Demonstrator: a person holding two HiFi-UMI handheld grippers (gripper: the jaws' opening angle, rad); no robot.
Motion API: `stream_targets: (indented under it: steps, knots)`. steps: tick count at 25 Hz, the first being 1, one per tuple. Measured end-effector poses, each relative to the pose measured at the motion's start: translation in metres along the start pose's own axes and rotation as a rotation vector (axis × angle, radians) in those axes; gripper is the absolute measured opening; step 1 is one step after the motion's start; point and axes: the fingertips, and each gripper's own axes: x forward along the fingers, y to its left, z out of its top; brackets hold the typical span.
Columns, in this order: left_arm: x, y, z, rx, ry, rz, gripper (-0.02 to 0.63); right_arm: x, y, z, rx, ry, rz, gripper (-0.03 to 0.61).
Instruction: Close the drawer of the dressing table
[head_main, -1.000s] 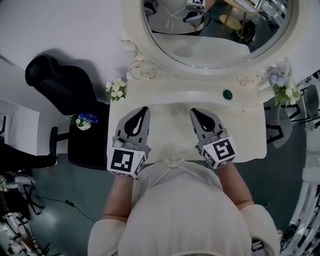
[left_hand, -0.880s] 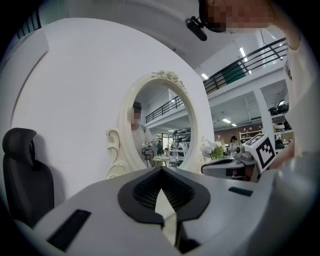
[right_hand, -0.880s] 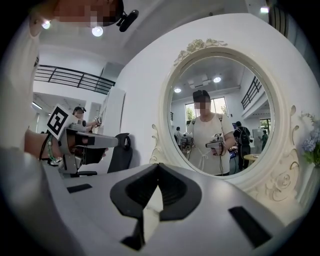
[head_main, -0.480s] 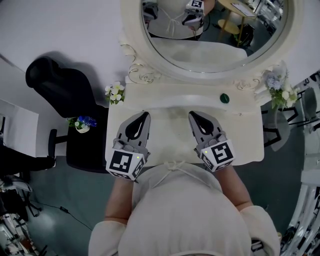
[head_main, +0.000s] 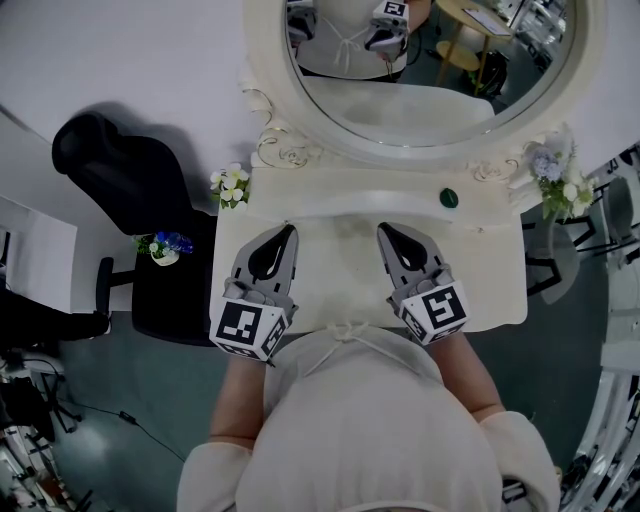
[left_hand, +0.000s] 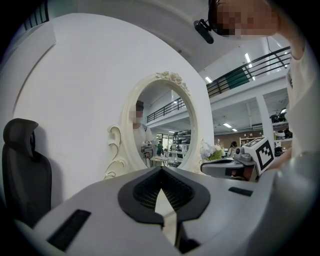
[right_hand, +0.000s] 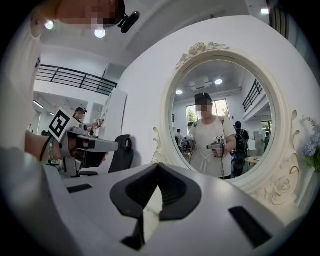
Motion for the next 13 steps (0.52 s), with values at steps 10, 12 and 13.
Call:
stream_targets:
  steps: [10, 12, 13]
  knots:
    - [0.0043, 0.0043, -0.0042, 0.001, 0.017, 0.006, 0.018, 0.0052, -0.0007, -0.004, -0.019, 0.023, -0.012, 0.0]
    - [0.005, 0.0051, -0.0057, -0.001, 0.019, 0.006, 0.018, 0.0061, -0.0009, -0.0033, -0.016, 0.019, -0.009, 0.0]
    - [0.0052, 0.0055, -0.0066, -0.002, 0.021, 0.005, 0.018, 0.0066, -0.001, -0.0029, -0.014, 0.017, -0.008, 0.0]
